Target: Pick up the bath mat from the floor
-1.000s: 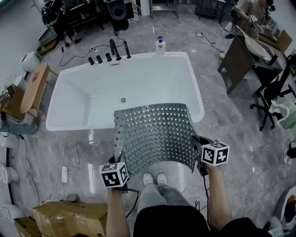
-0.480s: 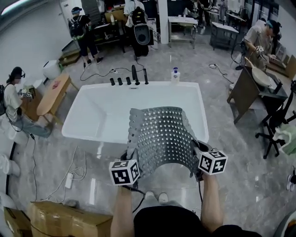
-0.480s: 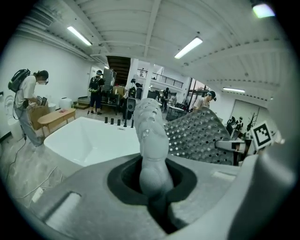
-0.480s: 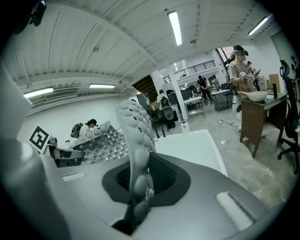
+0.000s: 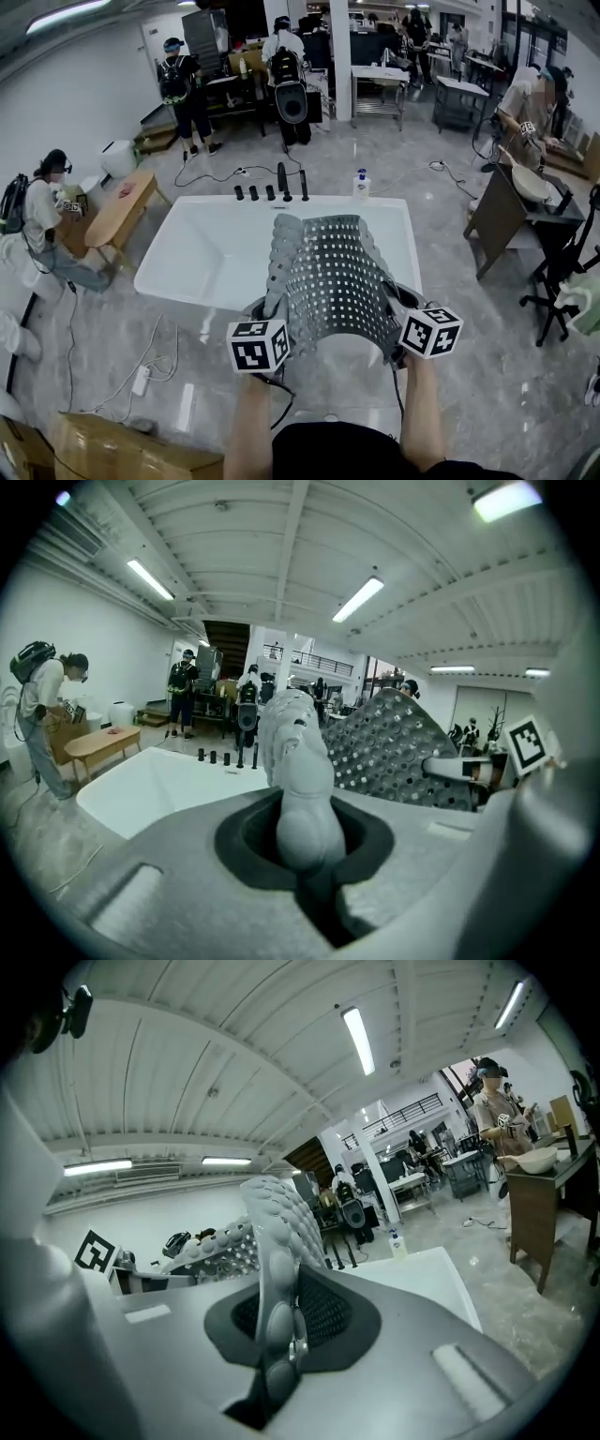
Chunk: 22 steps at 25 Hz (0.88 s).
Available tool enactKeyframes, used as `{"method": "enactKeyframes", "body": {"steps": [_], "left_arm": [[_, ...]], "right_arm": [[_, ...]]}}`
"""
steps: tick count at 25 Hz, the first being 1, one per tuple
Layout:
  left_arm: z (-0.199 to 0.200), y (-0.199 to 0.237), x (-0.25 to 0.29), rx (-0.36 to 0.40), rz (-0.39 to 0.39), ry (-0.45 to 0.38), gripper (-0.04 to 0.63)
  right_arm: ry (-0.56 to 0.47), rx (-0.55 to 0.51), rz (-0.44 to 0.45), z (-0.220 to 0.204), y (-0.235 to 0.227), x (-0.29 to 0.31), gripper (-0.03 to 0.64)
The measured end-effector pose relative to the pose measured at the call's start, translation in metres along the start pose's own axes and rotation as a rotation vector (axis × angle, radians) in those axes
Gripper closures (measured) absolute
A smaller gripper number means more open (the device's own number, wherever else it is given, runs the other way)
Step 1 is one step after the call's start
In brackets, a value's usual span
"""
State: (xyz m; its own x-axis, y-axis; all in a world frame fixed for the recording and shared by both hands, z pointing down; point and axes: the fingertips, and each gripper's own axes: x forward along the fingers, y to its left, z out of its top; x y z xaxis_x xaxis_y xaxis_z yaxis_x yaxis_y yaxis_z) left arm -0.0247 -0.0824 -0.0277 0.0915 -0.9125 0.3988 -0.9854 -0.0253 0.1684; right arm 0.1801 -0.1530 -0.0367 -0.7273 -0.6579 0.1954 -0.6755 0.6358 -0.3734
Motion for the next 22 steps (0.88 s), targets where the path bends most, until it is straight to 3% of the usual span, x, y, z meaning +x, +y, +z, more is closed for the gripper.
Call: {"method": "enactKeyframes", "body": {"steps": [11, 22], "left_arm": [[0.076, -0.033, -0.019, 0.045, -0.104, -0.221, 0.566], [0.135, -0.041, -0.014, 0.065, -0.124, -0.336, 0.566]], "right_arm": [[-0.186, -0.119, 0.06, 0.066, 0.05, -0.018, 0.597], [-0.252, -0.189, 0.108, 0.121, 0.092, 0.019, 0.597]]}}
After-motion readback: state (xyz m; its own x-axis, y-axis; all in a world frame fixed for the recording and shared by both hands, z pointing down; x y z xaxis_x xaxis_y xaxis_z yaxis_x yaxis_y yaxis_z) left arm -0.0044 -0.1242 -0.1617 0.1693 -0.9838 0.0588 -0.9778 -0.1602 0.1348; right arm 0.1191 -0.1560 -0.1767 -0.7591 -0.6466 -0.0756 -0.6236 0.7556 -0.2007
